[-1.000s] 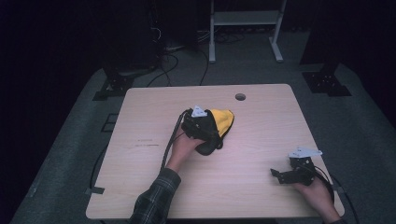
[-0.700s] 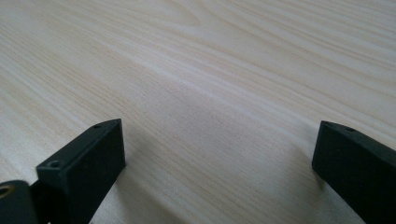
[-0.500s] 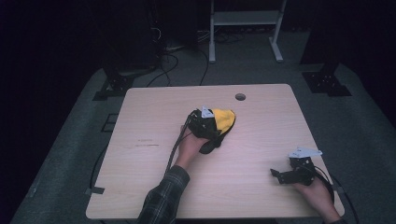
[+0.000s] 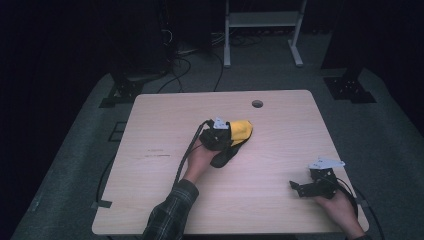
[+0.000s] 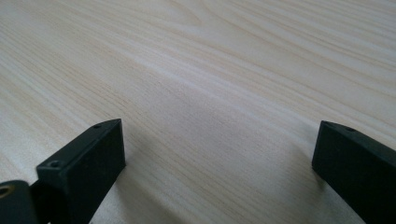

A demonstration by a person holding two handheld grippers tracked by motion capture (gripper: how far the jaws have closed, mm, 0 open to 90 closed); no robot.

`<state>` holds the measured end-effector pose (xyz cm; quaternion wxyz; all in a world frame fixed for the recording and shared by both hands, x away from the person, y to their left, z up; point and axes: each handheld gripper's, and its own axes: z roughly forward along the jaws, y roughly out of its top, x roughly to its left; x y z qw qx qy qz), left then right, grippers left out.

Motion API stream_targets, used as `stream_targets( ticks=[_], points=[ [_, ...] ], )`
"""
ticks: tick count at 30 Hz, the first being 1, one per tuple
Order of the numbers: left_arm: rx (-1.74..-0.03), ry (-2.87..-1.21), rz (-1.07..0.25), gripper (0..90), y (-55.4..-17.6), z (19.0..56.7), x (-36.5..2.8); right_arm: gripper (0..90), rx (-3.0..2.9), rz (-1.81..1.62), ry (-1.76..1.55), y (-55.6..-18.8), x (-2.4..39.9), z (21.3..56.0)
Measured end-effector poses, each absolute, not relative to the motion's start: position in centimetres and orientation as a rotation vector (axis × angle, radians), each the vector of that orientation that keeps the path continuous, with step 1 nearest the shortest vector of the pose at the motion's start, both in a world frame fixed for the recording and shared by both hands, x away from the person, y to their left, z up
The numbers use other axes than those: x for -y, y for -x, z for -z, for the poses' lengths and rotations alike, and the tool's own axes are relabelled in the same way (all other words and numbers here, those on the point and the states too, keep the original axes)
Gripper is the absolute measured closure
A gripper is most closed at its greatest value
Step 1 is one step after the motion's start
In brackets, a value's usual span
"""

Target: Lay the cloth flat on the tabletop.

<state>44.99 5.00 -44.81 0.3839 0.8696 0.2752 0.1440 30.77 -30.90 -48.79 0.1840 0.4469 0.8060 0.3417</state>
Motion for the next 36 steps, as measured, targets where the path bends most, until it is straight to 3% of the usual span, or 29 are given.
stream_targets(
  ticks=[12,28,32,36],
  points=[
    [-0.671,-2.166,-0.241,61.7,-40.5,43.7,-8.0,1.6,-2.273,-0.963,-1.26,-30.8,30.9,48.8],
    [-0.484,-2.206,-0.056,60.4,-33.6,44.3,-11.0,1.6,-2.273,-0.963,-1.263,-30.7,30.9,48.8],
    [-0.454,-2.208,-0.047,58.7,-32.8,44.3,-11.1,5.7,-2.278,-0.959,-1.264,-30.7,30.9,48.7],
    [-0.455,-2.175,-0.037,49.6,-32.7,43.9,-11.3,9.8,-2.29,-0.965,-1.253,-30.6,30.5,47.8]
  ],
)
